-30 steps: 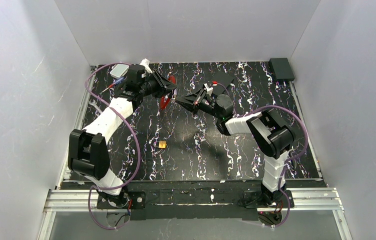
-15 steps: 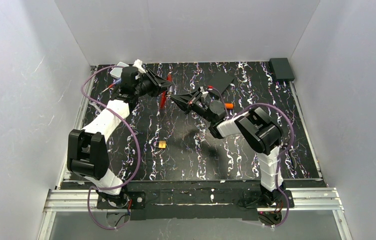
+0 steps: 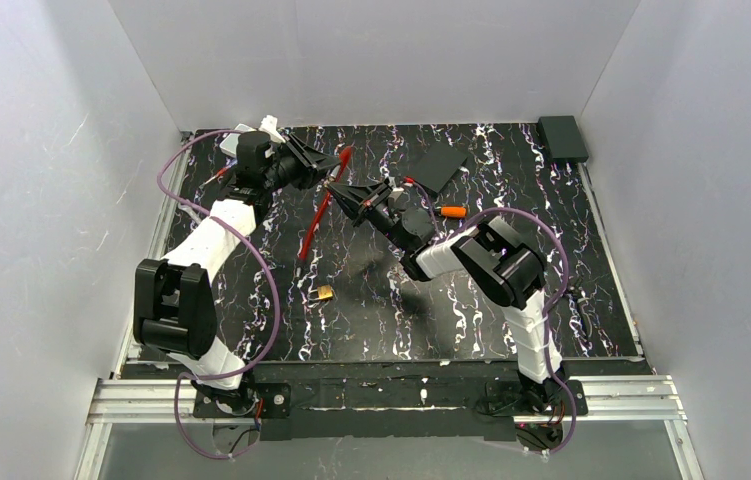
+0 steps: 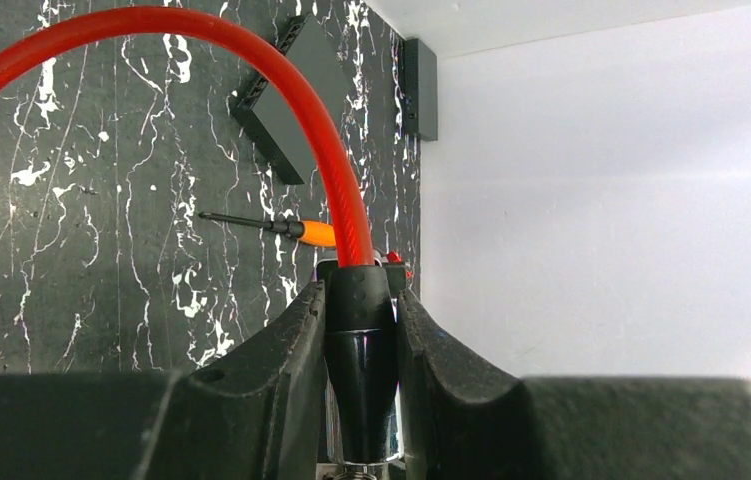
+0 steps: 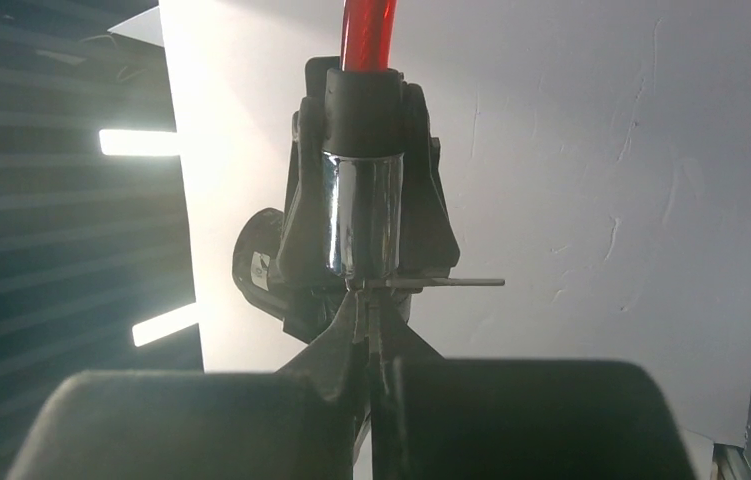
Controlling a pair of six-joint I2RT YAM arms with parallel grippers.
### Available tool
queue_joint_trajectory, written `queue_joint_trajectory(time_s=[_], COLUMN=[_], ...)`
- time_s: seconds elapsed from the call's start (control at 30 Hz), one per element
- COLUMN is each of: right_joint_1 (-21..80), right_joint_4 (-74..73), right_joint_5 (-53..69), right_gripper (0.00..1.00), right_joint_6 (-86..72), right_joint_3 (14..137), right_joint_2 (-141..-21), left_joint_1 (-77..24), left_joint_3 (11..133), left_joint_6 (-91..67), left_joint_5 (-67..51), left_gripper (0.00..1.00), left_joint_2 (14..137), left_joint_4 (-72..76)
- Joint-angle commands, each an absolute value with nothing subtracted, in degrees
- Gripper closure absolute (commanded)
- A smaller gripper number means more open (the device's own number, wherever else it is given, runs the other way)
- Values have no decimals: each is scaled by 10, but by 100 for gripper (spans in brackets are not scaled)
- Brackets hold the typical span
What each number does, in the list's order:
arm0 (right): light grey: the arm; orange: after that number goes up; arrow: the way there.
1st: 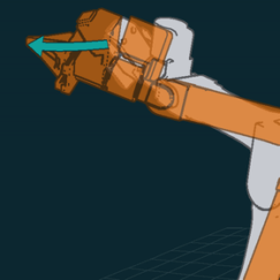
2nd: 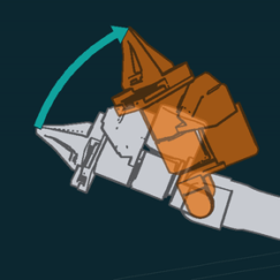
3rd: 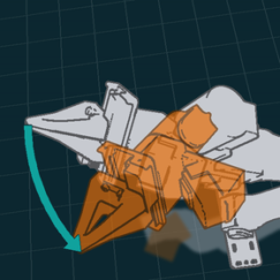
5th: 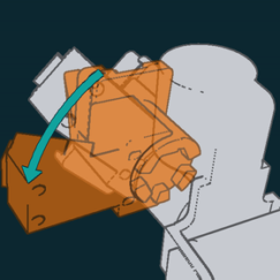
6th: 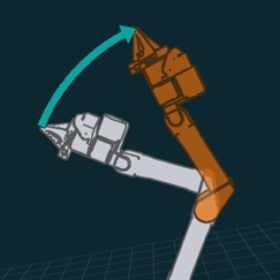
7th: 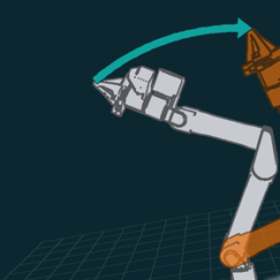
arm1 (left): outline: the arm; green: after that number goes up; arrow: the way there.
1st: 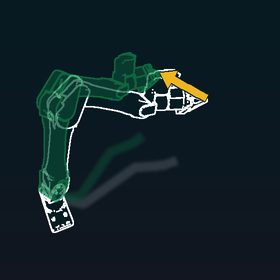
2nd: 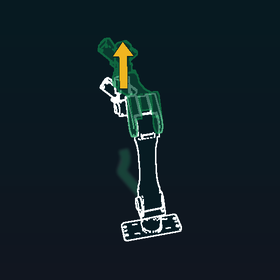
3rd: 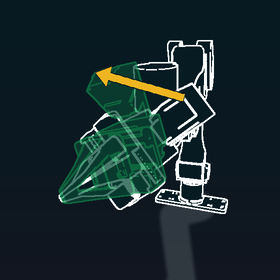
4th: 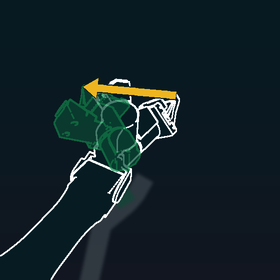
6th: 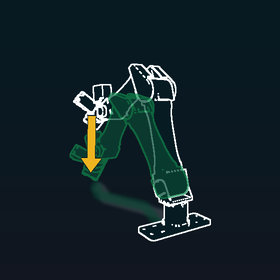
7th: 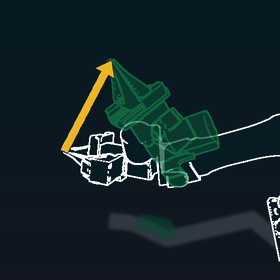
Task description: Unlock with the key
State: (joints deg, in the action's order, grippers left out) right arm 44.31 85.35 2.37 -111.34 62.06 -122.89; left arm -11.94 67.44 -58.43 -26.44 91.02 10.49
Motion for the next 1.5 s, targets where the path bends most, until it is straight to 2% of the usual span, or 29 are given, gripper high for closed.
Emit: queue_joint_trajectory(time_s=[0.0,0.13,0.37,0.63,0.7,0.77,0.83,0.93,1.03,1.23,1.37,1.47], right_joint_1=[410,407,391,386,385,383,381,384,386,392,402,405], right_joint_4=[1023,1023,1000,837,775,691,539,308,166,47,1,1], right_joint_5=[-97,-67,-12,103,138,171,182,154,104,129,142,143], right_gripper=[93,65,42,8,2,2,2,2,3,9,17,19], right_joint_6=[-1117,-1122,-1078,-944,-900,-839,-745,-567,-424,-297,-284,-285], right_joint_3=[630,601,527,486,493,504,531,593,631,708,760,771], right_joint_2=[-1207,-1211,-1178,-1097,-1079,-1054,-1019,-968,-927,-931,-960,-971], left_joint_1=[-139,-135,-132,-124,-124,-123,-123,-123,-122,-122,-121,-120], left_joint_3=[656,662,674,679,679,679,680,681,682,683,683,684], left_joint_6=[-571,-563,-541,-535,-534,-533,-533,-532,-532,-536,-536,-534], left_joint_5=[-369,-361,-342,-335,-332,-332,-331,-331,-332,-337,-337,-335], left_gripper=[100,100,100,100,100,100,100,100,100,100,100,100], left_joint_2=[887,892,894,902,903,905,906,907,909,911,909,908], left_joint_4=[13,-2,-43,-60,-62,-63,-64,-65,-68,-68,-69,-72])
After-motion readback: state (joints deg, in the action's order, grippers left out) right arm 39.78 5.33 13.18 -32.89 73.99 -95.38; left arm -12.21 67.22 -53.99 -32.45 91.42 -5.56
